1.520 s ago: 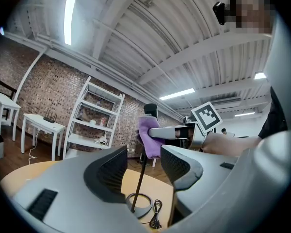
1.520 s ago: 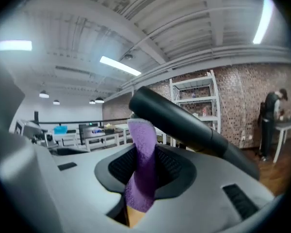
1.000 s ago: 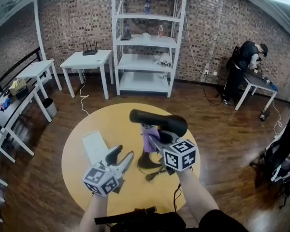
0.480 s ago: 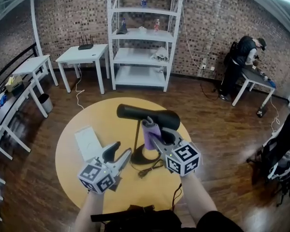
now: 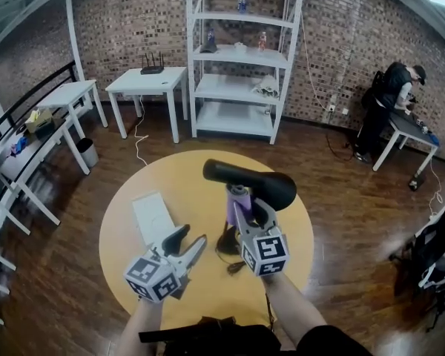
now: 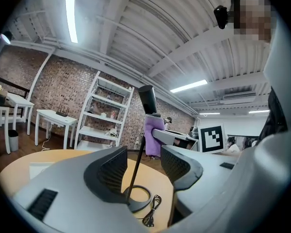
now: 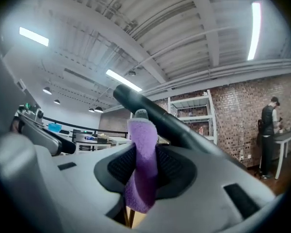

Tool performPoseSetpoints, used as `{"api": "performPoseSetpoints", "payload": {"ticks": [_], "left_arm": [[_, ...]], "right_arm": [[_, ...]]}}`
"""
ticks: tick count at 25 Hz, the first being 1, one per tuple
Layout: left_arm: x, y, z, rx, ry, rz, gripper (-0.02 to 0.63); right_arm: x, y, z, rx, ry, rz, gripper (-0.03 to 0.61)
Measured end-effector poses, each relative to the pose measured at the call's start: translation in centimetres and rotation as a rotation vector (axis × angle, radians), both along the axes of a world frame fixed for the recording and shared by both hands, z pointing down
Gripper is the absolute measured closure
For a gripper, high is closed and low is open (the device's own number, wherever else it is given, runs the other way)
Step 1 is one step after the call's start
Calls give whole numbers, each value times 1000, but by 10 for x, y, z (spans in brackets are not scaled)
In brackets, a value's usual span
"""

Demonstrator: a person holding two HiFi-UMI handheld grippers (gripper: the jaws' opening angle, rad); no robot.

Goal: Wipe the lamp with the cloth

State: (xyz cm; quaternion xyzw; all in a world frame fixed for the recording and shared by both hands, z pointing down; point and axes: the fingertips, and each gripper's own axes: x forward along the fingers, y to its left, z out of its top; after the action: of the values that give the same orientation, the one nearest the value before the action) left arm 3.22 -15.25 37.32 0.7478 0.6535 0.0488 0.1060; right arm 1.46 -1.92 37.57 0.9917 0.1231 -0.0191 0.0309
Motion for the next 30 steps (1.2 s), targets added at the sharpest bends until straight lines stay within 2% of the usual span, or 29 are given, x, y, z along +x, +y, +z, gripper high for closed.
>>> {"api": "performPoseSetpoints", "payload": {"ticks": [5, 9, 15, 21, 30], "left_arm": [[6, -6, 5, 3, -14, -12, 400], [7, -2, 11, 12, -27, -3, 400], [11, 9, 20, 31, -44, 0, 400], [20, 11, 32, 51, -73, -3, 400], [21, 12, 58, 103, -127, -24, 400]], "right_arm": [[1, -7, 2, -19, 59, 21, 471], [1, -12, 12, -62, 56, 1, 471], [1, -15, 52, -66, -48, -39, 471], [4, -19, 99, 2, -136, -83, 471], [-2, -20, 189, 60, -355, -113, 471]]}}
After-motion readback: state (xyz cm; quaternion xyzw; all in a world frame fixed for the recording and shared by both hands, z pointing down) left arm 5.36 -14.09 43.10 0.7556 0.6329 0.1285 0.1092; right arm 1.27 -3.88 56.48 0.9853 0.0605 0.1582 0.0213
